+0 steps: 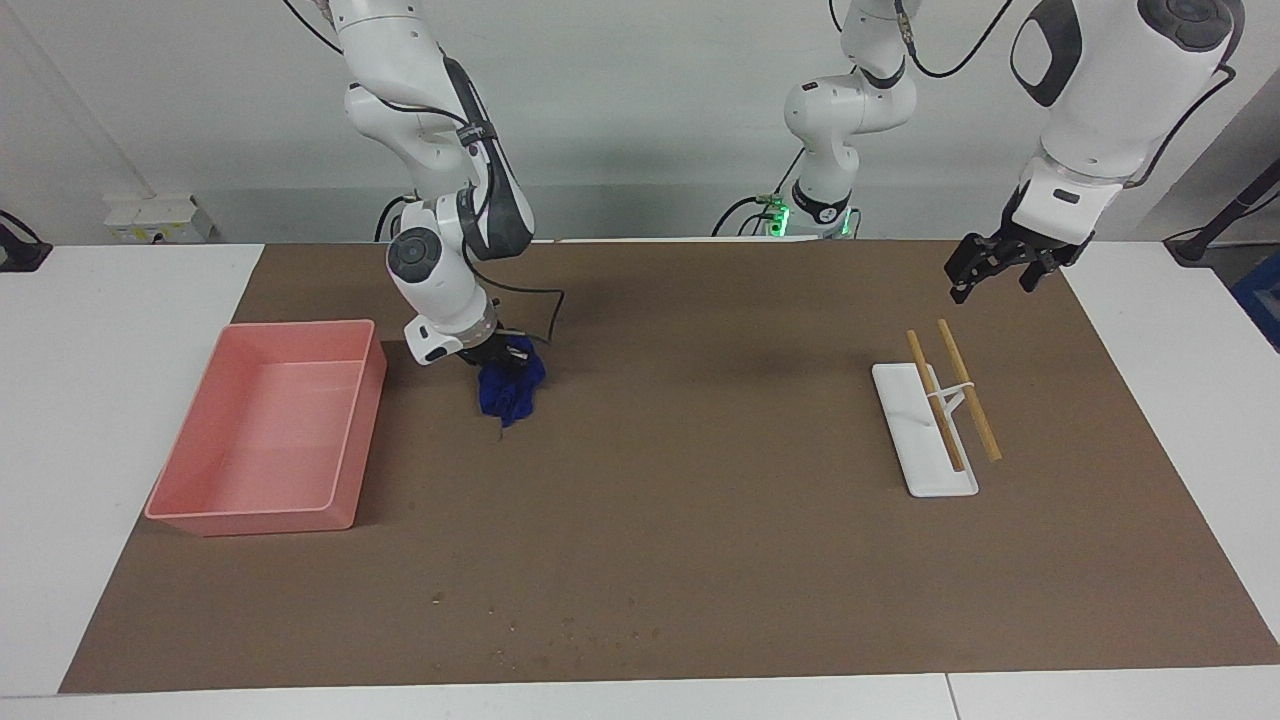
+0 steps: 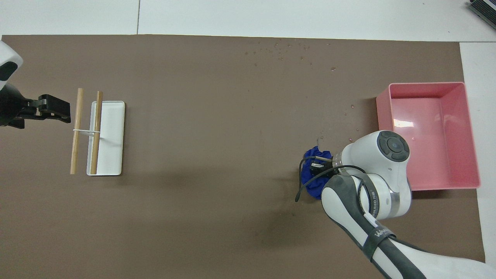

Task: Wipe water with towel using both arms
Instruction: 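Move the held cloth with the right gripper toward the pink bin, then lower the cloth into the pink bin and open the right gripper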

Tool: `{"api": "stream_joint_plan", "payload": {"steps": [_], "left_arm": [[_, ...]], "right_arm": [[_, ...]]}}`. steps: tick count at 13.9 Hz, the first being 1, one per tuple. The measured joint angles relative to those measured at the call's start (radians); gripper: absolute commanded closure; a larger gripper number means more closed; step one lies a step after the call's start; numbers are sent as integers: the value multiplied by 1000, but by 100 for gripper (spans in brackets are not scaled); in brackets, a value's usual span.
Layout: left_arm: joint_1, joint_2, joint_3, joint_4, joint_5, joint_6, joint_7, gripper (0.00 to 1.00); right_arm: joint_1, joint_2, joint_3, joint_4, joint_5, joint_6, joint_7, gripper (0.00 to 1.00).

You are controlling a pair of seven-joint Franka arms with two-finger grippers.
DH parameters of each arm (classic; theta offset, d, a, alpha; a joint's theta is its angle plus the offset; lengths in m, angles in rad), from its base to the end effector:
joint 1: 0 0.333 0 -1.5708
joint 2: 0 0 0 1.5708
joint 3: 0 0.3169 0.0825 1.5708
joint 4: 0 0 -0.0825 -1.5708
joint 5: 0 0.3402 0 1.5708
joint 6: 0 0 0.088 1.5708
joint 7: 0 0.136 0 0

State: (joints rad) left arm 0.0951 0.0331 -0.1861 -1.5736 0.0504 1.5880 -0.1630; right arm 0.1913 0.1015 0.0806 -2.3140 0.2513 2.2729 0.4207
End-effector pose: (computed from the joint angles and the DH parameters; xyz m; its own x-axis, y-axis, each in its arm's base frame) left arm 0.5198 -0.0391 0.5800 0.9974 0.0709 -0.0107 0.0703 -0.9964 -0.0466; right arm 0.4502 0.1378 0.2944 0.9289 -0.3024 -0.2136 -0.3277 -0.9401 -0.0940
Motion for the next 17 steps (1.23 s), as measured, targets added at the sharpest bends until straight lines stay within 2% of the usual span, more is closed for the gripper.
{"api": "stream_joint_plan", "payload": {"steps": [4, 6, 9, 12, 14, 17], "left_arm": [[-17, -6, -1, 5, 0, -29, 0, 0], [-18, -7, 0, 5, 0, -30, 0, 0], [-41, -7, 12, 5, 0, -30, 2, 0], [-77, -7, 43, 5, 0, -31, 5, 0], [-78, -7, 45, 5, 0, -31, 30, 0], [-77, -7, 52, 5, 0, -32, 64, 0]], "right_arm": [[-21, -34, -5, -6, -22, -35, -1, 100], [-75, -35, -7, 6, -91, 33, -1, 100], [-155, -15, -11, 9, -113, 190, -21, 100], [-205, 12, -12, 56, -114, 233, -22, 100], [-210, 14, -12, 123, -114, 192, -22, 100], [-234, -26, -22, 290, -115, -45, -22, 100]]}}
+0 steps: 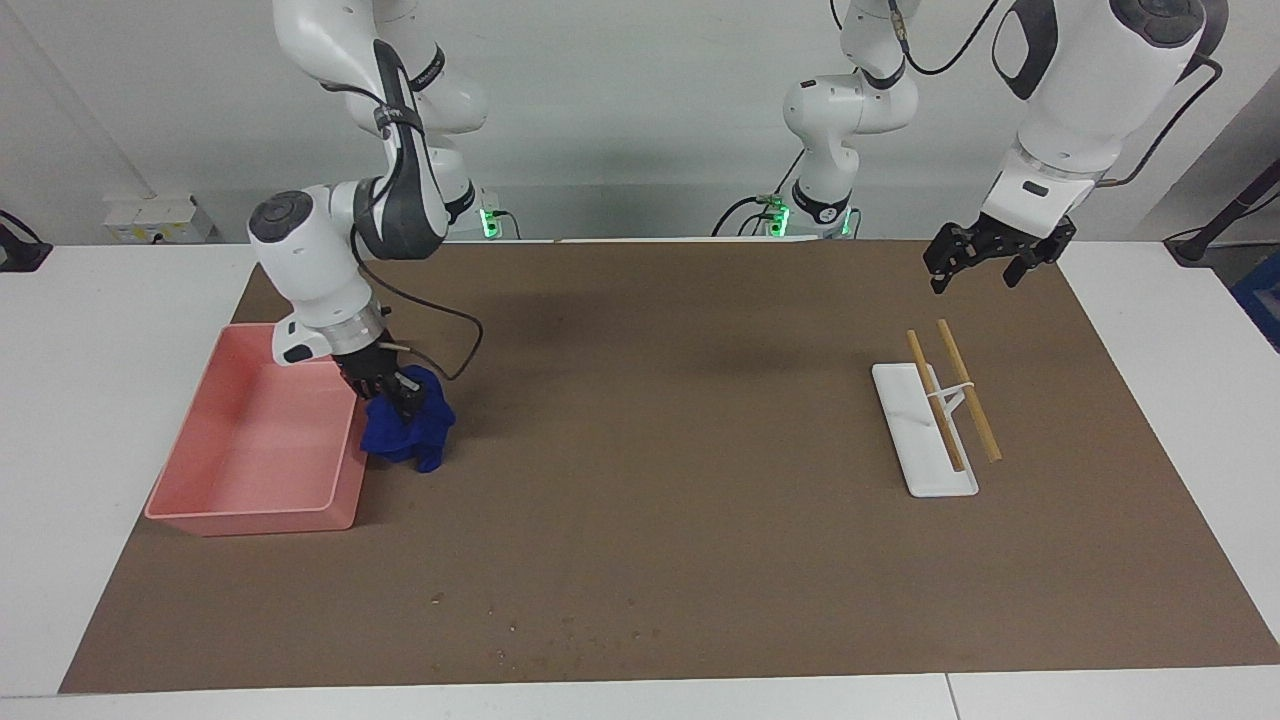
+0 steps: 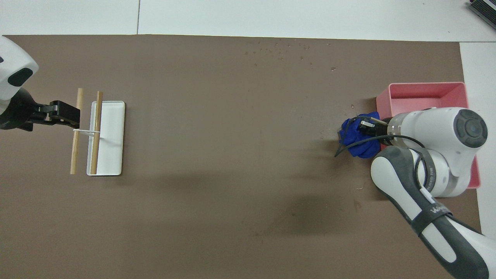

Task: Wipe water with towel using both arms
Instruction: 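Lower the cloth into the pink bin and open the right gripper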

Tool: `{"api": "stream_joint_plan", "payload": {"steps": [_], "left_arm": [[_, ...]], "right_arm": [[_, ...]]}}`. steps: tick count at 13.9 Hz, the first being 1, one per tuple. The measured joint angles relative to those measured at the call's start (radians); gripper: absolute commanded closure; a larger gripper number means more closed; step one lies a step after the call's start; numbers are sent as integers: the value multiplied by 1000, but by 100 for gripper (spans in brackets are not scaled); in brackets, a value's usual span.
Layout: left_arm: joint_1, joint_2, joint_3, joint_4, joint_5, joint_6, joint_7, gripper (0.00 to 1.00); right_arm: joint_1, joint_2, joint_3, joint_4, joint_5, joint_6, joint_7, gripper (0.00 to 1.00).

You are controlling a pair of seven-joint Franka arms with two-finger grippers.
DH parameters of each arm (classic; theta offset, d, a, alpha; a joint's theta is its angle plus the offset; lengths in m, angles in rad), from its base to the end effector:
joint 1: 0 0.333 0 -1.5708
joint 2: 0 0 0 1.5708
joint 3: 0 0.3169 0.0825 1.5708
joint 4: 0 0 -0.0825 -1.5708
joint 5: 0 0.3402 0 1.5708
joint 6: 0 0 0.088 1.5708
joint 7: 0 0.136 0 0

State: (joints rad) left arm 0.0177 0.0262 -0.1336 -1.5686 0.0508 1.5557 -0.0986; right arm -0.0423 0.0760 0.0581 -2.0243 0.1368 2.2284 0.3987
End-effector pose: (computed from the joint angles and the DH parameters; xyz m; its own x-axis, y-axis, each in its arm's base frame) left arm 0.5129 -0.0518 0.5829 0.9993 -0.0167 -0.0340 -0.0184 -0.9985 -0.0509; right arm 0.5463 0.0155 0.4190 0.8917 -0.4478 0.0656 -0.4336 -0.8868 -0.1601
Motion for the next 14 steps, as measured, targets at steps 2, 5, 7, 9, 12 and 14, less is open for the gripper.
{"api": "stream_joint_plan", "payload": {"steps": [2, 5, 7, 9, 12, 14], "left_arm": [[0, 0, 1, 0, -2, 0, 3, 0], [-1, 0, 0, 0, -54, 0, -4, 0], [-1, -1, 0, 0, -65, 0, -7, 0], [-1, -2, 0, 0, -68, 0, -8, 0], [-1, -4, 0, 0, -68, 0, -8, 0], [-1, -4, 1, 0, -68, 0, -8, 0]], "right_arm": [[-49, -41, -3, 114, -26, -179, 0, 100], [-140, -67, -4, 163, -86, -256, -103, 100], [-211, -58, -5, 148, -107, -256, -203, 100], [-282, -46, -6, 104, -121, -256, -316, 100], [-342, -26, -7, 0, -122, -202, -435, 100], [-343, -12, -2, -87, -122, -116, -448, 28]]}}
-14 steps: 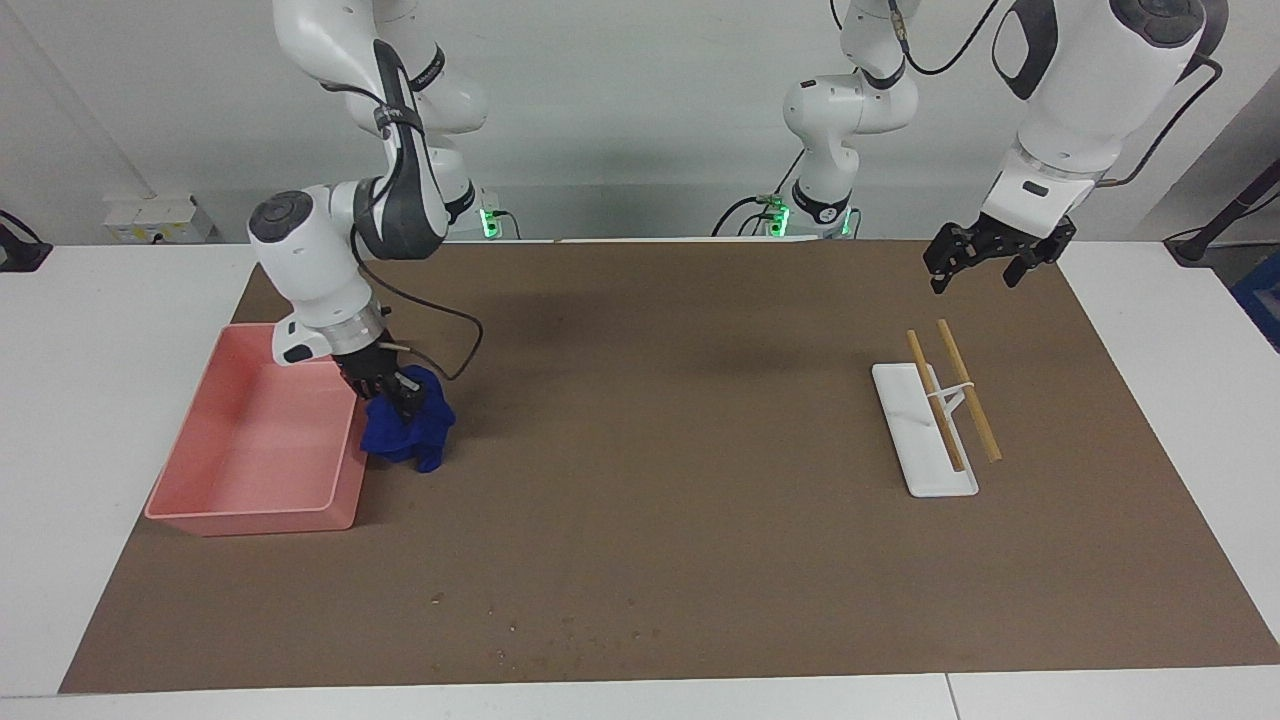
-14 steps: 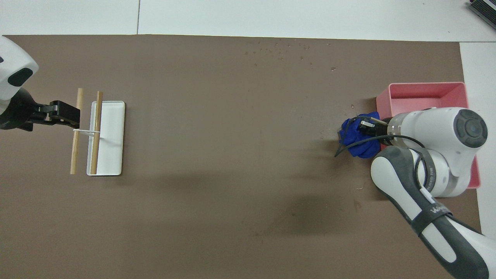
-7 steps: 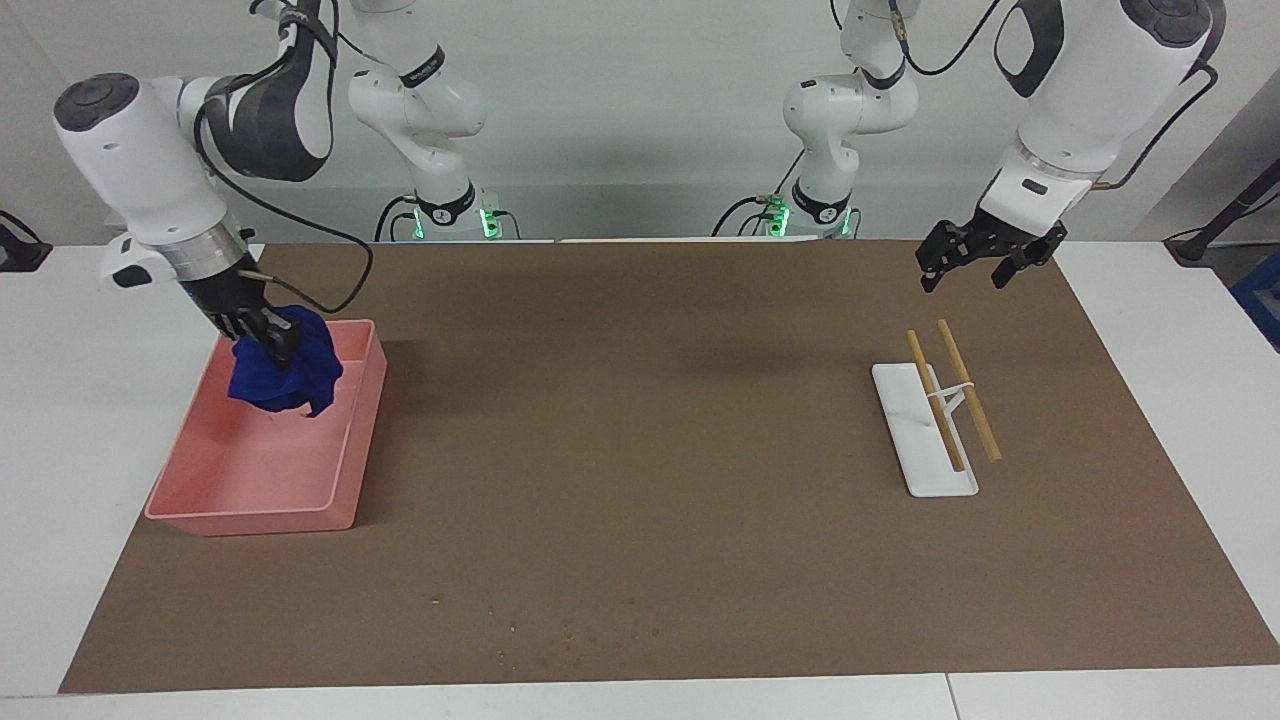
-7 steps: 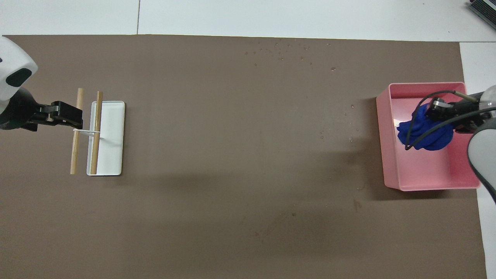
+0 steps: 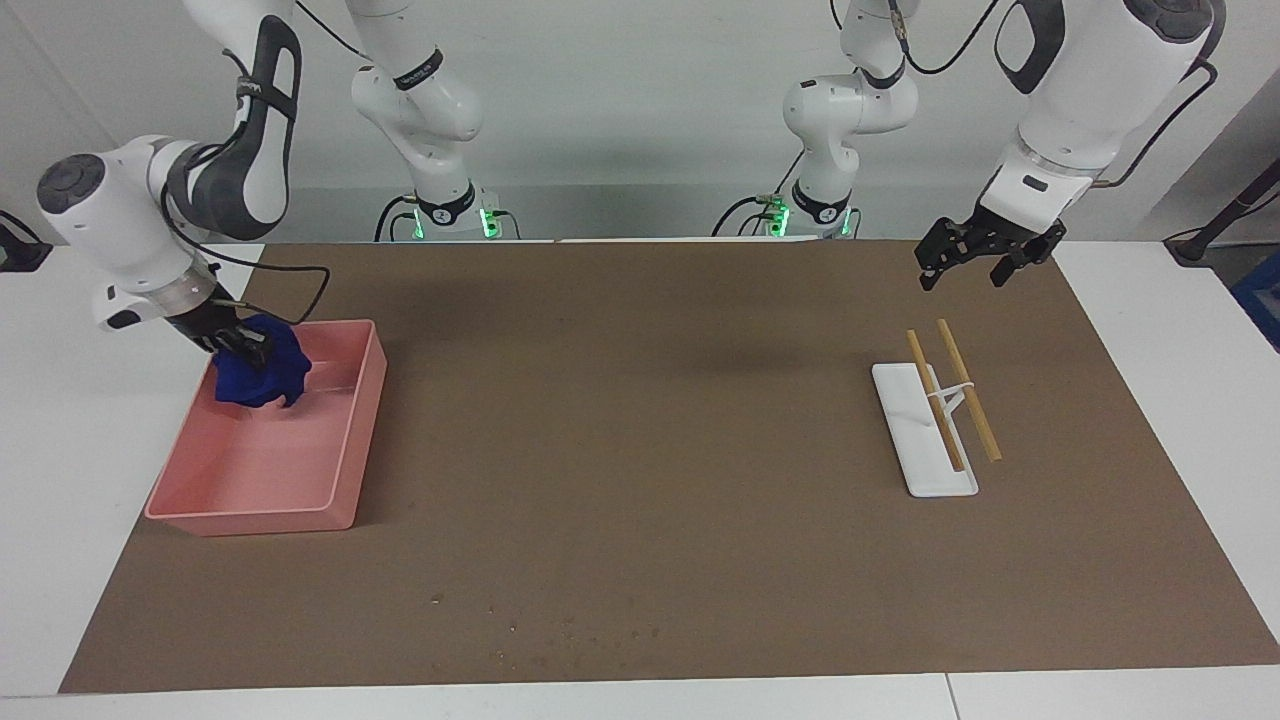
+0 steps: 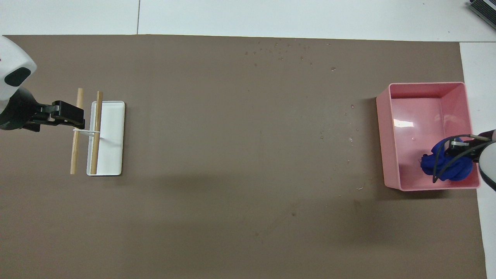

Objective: Wipe water with towel using both arms

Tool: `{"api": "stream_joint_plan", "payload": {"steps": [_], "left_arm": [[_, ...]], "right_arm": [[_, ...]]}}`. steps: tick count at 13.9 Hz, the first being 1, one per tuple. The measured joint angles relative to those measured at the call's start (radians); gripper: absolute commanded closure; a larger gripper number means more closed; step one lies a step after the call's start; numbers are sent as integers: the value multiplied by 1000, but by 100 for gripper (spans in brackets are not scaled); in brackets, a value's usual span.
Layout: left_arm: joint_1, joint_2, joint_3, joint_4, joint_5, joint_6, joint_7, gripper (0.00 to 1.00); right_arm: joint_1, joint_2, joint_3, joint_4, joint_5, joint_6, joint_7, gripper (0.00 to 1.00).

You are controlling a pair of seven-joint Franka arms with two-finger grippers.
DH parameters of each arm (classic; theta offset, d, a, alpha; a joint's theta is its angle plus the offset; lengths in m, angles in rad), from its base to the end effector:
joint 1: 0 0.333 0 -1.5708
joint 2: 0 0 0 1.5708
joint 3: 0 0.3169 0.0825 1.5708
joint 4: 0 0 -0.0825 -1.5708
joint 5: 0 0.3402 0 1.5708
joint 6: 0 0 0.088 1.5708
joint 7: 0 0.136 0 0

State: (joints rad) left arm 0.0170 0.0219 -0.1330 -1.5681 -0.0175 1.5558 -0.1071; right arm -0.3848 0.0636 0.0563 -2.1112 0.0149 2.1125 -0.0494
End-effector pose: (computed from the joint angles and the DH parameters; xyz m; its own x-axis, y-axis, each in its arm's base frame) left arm 0.5107 -0.0612 0.5852 0.9993 -0.0092 -0.0360 -0.0086 -0.9998 0.0166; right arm 0.4818 -0.1633 0.3776 0.9574 -0.2822 -0.0614 -0.2838 -0.9587 -0.0189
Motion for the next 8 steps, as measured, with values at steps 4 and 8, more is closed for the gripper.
{"api": "stream_joint_plan", "payload": {"steps": [4, 8], "left_arm": [[0, 0, 0, 0, 0, 0, 0, 0], [0, 0, -2, 0, 0, 0, 0, 0]], "right_arm": [[33, 7, 10, -49, -1, 32, -12, 0], [95, -8, 14, 19, -1, -21, -28, 0]]}}
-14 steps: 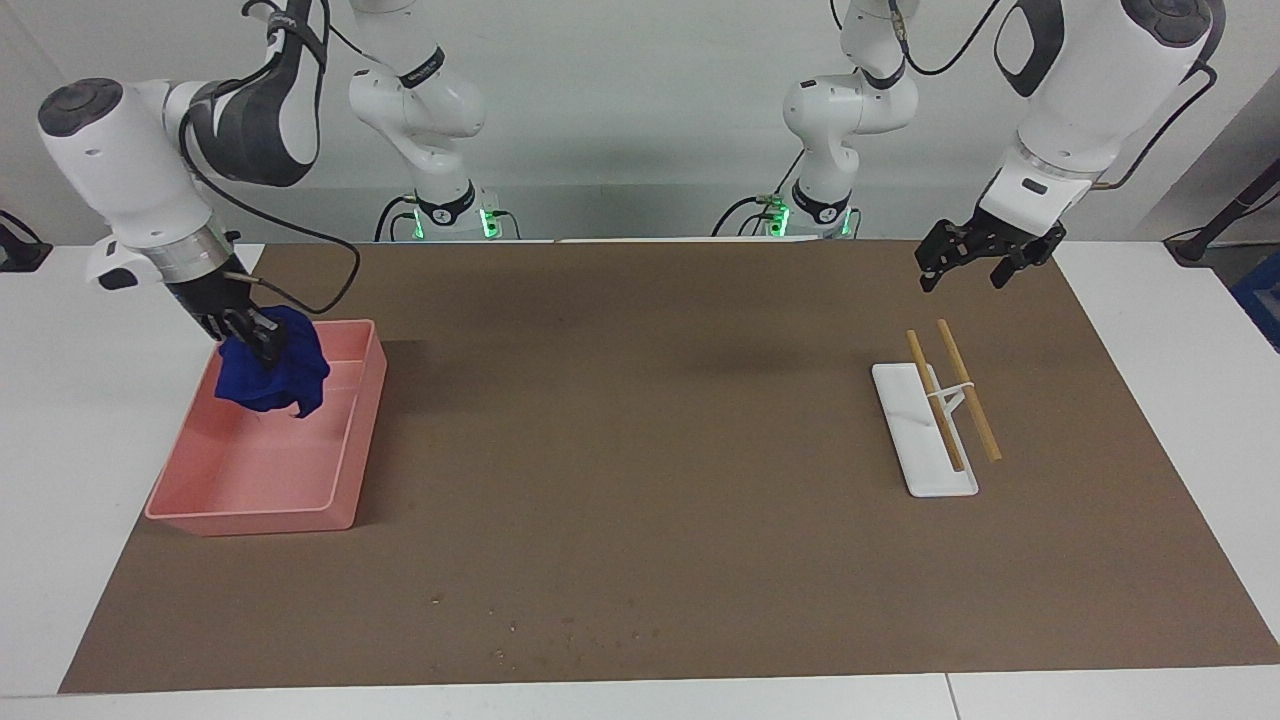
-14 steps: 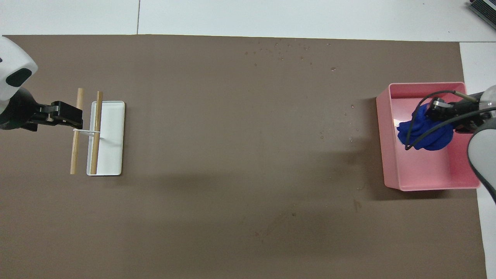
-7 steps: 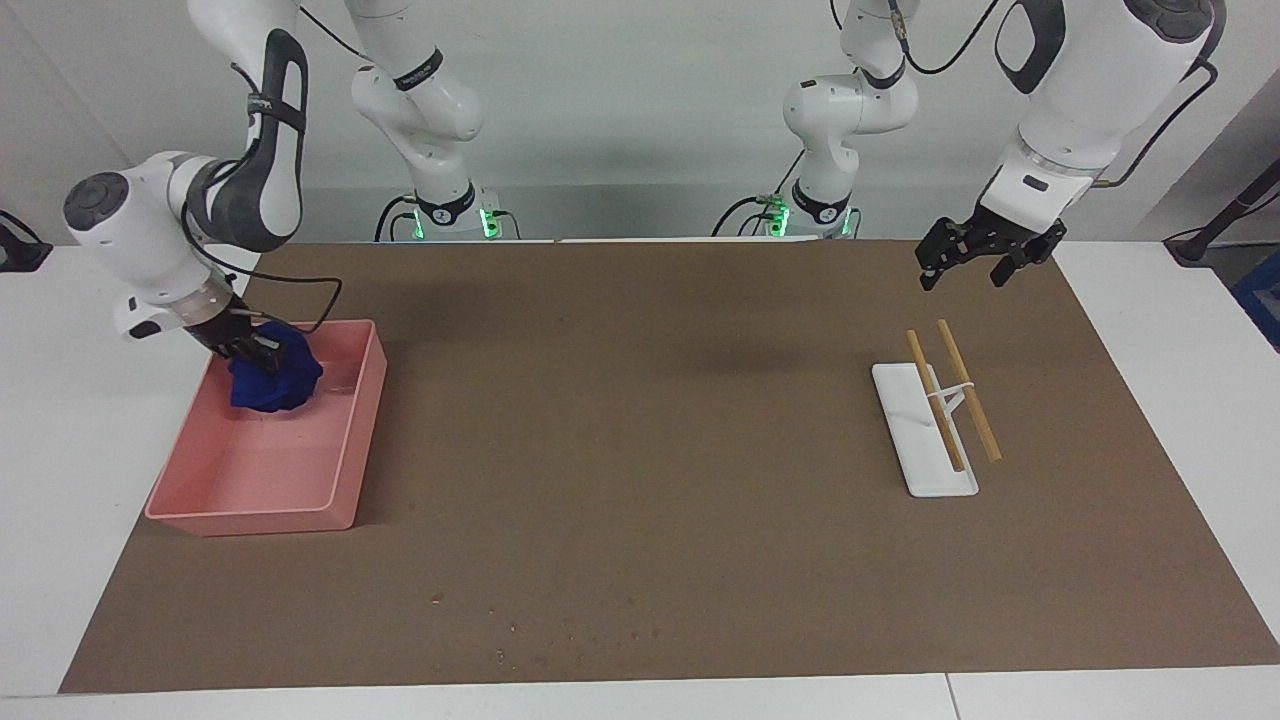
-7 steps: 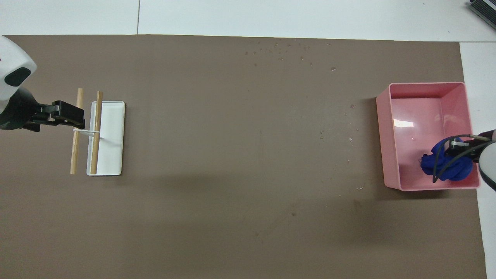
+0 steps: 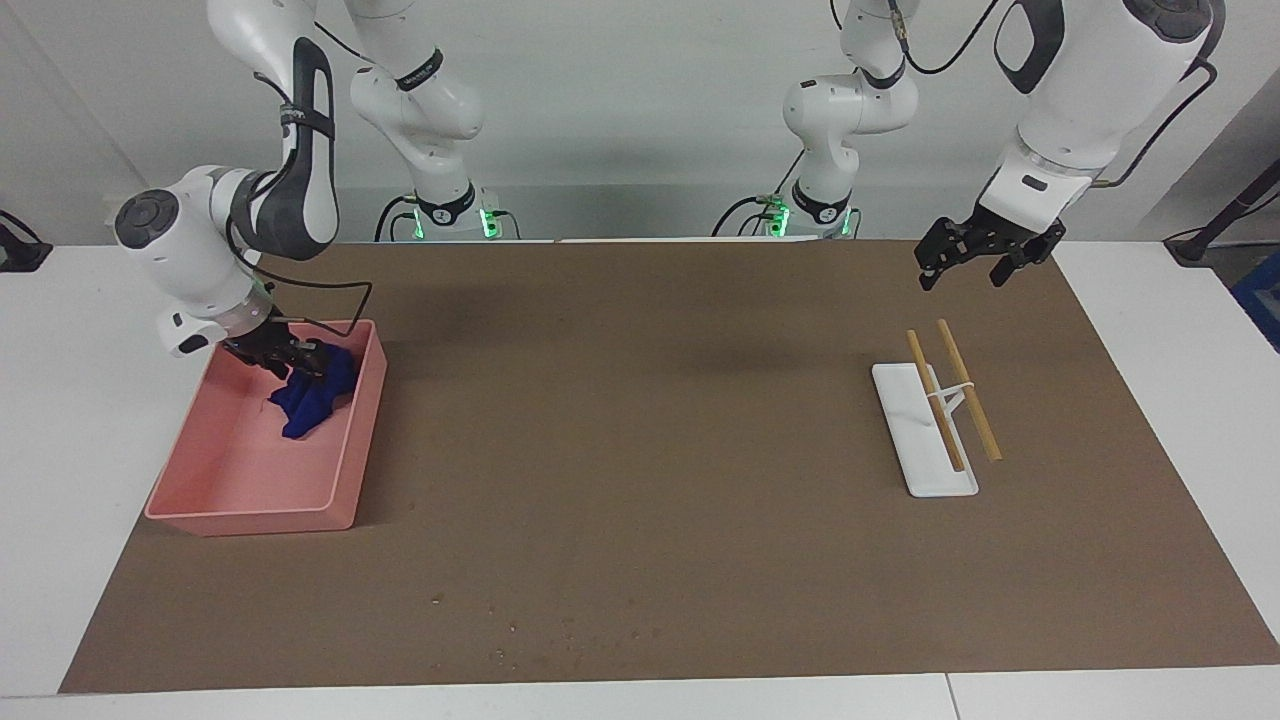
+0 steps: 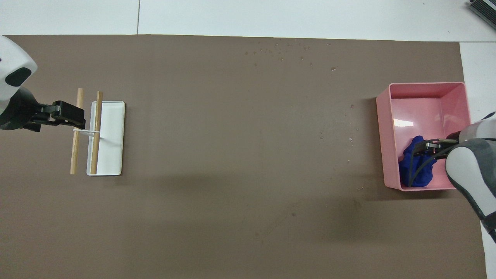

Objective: Wipe water with towel using both arms

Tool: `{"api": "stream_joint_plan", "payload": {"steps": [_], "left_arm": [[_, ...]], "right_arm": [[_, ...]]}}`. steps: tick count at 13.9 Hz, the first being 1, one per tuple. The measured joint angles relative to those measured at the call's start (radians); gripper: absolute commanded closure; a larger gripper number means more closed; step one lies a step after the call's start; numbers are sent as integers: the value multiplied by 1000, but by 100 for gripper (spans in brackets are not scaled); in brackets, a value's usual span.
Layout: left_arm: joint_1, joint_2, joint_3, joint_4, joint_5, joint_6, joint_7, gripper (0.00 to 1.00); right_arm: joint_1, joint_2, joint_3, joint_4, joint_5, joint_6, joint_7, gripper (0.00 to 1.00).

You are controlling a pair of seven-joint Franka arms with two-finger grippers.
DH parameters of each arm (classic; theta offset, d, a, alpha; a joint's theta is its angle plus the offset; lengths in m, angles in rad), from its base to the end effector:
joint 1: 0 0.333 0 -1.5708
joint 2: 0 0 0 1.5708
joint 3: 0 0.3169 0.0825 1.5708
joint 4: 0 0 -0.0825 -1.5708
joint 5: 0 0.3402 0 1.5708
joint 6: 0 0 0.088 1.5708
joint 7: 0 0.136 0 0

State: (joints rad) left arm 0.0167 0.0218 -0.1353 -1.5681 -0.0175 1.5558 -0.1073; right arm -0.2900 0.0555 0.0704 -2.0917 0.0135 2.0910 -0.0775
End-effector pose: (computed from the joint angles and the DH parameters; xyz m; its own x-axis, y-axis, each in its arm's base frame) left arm 0.5106 -0.0625 0.5852 0.9993 -0.0116 -0.0359 -0.0110 -0.9998 0.0167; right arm 0.4983 -0.1105 0.3879 0.9875 -0.1478 -0.0547 -0.1491 -0.9886 -0.0195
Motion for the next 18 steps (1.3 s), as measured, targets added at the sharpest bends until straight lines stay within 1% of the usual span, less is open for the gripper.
{"api": "stream_joint_plan", "payload": {"steps": [2, 5, 9, 11, 13, 15, 18], "left_arm": [[0, 0, 0, 0, 0, 0, 0, 0], [0, 0, 0, 0, 0, 0, 0, 0], [-1, 0, 0, 0, 0, 0, -1, 0], [-1, 0, 0, 0, 0, 0, -1, 0], [-2, 0, -1, 0, 0, 0, -2, 0], [-3, 0, -1, 0, 0, 0, -2, 0], [-4, 0, -1, 0, -1, 0, -2, 0]], "right_arm": [[29, -17, 2, 86, 0, -82, 4, 0], [88, -46, 4, 257, 0, -266, 55, 0], [222, -50, 10, 458, 0, -441, 191, 0], [267, -46, 11, 550, 0, -517, 235, 0], [278, -45, 10, 590, 0, -560, 253, 0], [263, -43, 0, 593, -5, -572, 245, 0], [225, -41, -9, 577, -59, -578, 169, 0]]}}
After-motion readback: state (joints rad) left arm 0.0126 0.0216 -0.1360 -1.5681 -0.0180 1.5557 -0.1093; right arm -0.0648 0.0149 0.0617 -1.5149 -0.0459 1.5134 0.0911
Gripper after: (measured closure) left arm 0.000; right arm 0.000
